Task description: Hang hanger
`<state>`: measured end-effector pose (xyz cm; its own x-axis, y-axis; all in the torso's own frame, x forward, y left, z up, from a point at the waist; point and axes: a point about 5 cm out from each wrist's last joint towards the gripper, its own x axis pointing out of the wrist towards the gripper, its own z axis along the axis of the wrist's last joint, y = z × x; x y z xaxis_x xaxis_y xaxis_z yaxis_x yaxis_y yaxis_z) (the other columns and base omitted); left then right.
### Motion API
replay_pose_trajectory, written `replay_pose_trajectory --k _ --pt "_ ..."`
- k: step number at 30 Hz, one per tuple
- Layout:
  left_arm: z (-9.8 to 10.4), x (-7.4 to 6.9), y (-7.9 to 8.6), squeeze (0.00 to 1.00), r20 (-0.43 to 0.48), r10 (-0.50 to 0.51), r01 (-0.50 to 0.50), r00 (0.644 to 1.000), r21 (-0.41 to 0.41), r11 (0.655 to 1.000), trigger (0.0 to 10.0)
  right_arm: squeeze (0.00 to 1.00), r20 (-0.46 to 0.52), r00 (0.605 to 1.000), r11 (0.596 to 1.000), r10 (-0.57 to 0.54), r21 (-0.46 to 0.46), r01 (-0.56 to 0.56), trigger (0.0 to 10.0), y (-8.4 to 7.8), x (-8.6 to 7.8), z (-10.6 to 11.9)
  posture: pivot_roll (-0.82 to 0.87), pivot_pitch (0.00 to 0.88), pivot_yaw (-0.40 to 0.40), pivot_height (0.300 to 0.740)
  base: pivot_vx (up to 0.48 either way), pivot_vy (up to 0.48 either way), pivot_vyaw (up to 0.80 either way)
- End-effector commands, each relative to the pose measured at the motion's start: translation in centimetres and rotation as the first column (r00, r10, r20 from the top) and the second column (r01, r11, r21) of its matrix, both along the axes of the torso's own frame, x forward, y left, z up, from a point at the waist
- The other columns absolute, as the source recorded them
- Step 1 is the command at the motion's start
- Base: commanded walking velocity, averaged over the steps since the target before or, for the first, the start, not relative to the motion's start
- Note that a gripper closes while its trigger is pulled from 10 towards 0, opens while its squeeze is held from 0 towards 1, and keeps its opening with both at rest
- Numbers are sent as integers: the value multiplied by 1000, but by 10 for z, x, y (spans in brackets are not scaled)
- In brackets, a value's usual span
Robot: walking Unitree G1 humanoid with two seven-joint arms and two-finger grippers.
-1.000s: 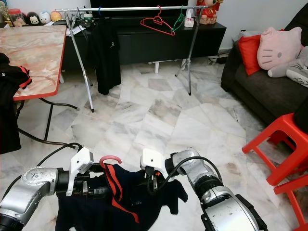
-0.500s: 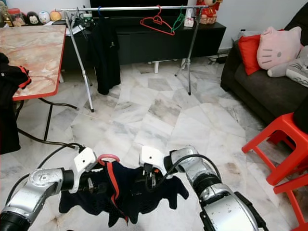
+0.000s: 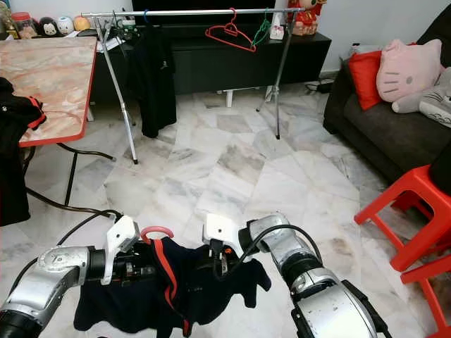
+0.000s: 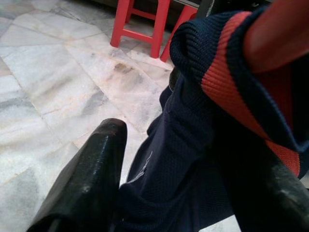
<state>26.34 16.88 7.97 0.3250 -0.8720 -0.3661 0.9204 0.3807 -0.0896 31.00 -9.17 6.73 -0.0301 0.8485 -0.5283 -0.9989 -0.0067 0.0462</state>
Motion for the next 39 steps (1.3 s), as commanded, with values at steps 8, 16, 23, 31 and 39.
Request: replay_pose_trajectory --k 8,16,23,31,39 --pt "4 -4 -9 0 6 -69 69 998 -22 997 0 0 34 999 998 -3 60 1 0 7 9 16 78 0 -96 740 0 0 0" --pt "5 -4 -9 0 11 -78 78 997 -26 997 0 0 22 1000 998 -2 61 1 0 5 8 14 78 0 -96 740 0 0 0" --pt "4 -5 -11 0 12 -89 89 996 -31 996 0 0 16 1000 998 -5 59 4 0 3 8 14 79 0 -91 740 0 0 0" --pt "4 -6 -10 0 12 -89 89 996 -24 996 0 0 23 1000 999 -21 46 20 0 2 8 12 80 0 -88 740 0 0 0" --pt "1 -5 -9 0 9 -70 70 998 -19 997 0 1000 27 998 998 -54 33 53 10000 2 10 10 81 0 -86 740 0 0 0"
